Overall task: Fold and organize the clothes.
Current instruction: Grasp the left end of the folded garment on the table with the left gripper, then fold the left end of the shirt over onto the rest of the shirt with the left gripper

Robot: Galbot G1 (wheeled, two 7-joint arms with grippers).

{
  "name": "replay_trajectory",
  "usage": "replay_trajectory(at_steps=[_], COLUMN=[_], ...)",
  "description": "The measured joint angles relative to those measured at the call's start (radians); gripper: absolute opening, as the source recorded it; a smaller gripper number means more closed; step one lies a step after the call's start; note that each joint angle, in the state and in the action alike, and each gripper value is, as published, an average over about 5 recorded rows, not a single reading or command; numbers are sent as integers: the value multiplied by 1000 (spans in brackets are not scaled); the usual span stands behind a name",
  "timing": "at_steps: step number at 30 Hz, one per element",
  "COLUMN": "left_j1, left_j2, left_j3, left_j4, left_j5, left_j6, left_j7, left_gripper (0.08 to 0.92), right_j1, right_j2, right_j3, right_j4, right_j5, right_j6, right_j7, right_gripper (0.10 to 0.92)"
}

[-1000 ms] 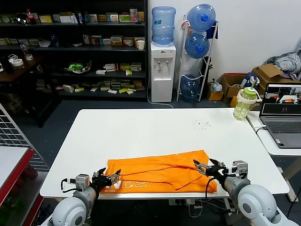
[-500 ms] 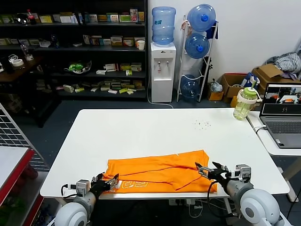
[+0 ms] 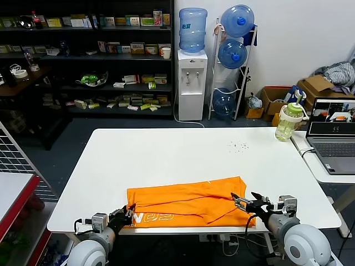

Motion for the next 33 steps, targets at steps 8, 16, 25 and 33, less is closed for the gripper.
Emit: replay_trajectory(at_steps=[8, 16, 25, 33], left_j1=[3, 3, 65, 122], left_j2=[10, 89, 257, 414], left_j3=[-17, -75, -231, -353], left_j4=[-19, -55, -40, 59], left_j5=[-11, -61, -136, -141], left_j6=[2, 18, 29, 24], left_j7=[-13, -22, -2, 30], left_gripper=[114, 114, 114, 114], right_j1=[14, 46, 94, 112], right_j2=[10, 23, 39, 49], right_j3=[-12, -33, -69, -92], right_j4=[-10, -23, -45, -59], right_j5=[-7, -21, -39, -59], right_j6=[6, 17, 32, 44], right_j7=[-2, -15, -32, -48], right_gripper=[823, 823, 823, 823])
